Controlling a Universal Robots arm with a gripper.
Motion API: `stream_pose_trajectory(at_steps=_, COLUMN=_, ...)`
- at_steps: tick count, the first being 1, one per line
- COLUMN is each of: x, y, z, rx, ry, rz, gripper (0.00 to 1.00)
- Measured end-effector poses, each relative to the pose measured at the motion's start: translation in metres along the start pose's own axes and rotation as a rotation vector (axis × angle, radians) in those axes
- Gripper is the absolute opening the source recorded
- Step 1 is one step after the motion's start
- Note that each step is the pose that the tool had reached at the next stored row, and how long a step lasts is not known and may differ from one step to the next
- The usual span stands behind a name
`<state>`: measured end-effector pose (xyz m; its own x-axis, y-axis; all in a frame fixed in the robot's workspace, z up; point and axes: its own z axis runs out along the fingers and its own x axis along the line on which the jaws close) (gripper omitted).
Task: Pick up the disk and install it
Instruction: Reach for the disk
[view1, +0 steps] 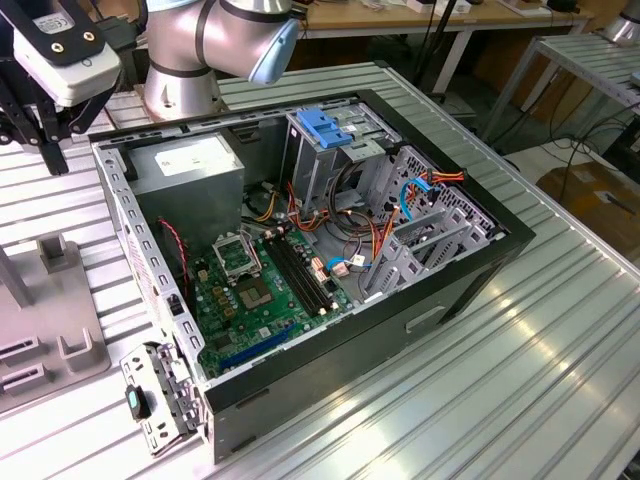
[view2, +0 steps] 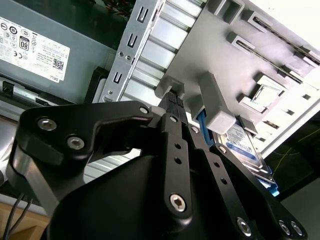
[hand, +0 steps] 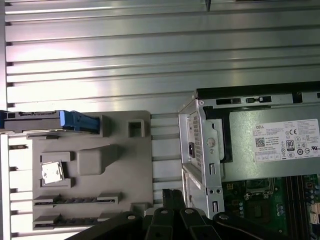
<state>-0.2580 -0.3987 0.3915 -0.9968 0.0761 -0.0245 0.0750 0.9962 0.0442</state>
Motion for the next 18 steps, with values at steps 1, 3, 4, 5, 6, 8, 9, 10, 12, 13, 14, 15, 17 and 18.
stream_pose_trajectory(at_steps=1, x=0.001, y=-0.0001, z=0.0, rx=0.0, ry=0.0, rz=0.0, gripper=0.11)
stream_pose_trajectory(at_steps=3, x=0.0031, y=-0.0002, z=0.0, rx=0.0, ry=0.0, rz=0.0, gripper=0.11)
stream_pose_trajectory(at_steps=4, x=0.0039, y=-0.0003, z=-0.0001, rx=0.0, ry=0.0, rz=0.0, gripper=0.11)
stream_pose_trajectory(at_steps=5, x=0.0049, y=-0.0004, z=-0.0001, rx=0.0, ry=0.0, rz=0.0, gripper=0.11)
stream_pose_trajectory(at_steps=6, x=0.0059, y=-0.0004, z=-0.0001, rx=0.0, ry=0.0, rz=0.0, gripper=0.11)
stream_pose_trajectory(at_steps=8, x=0.0076, y=-0.0006, z=-0.0002, rx=0.0, ry=0.0, rz=0.0, gripper=0.11)
stream_pose_trajectory(at_steps=9, x=0.0087, y=-0.0006, z=-0.0002, rx=0.0, ry=0.0, rz=0.0, gripper=0.11)
stream_pose_trajectory(at_steps=10, x=0.0096, y=-0.0007, z=-0.0002, rx=0.0, ry=0.0, rz=0.0, gripper=0.11)
stream_pose_trajectory(at_steps=12, x=0.0127, y=-0.0009, z=-0.0003, rx=0.0, ry=0.0, rz=0.0, gripper=0.11)
stream_pose_trajectory(at_steps=13, x=0.0135, y=-0.001, z=-0.0003, rx=0.0, ry=0.0, rz=0.0, gripper=0.11)
stream_pose_trajectory(at_steps=14, x=0.0152, y=-0.0011, z=-0.0003, rx=0.0, ry=0.0001, rz=0.0, gripper=0.11)
stream_pose_trajectory(at_steps=15, x=0.0168, y=-0.0013, z=-0.0003, rx=0.0, ry=0.0, rz=0.0, gripper=0.11)
stream_pose_trajectory(at_steps=17, x=0.0199, y=-0.0015, z=-0.0004, rx=0.0, ry=0.0, rz=0.0, gripper=0.11)
stream_pose_trajectory(at_steps=18, x=0.0209, y=-0.0016, z=-0.0004, rx=0.0, ry=0.0, rz=0.0, gripper=0.11)
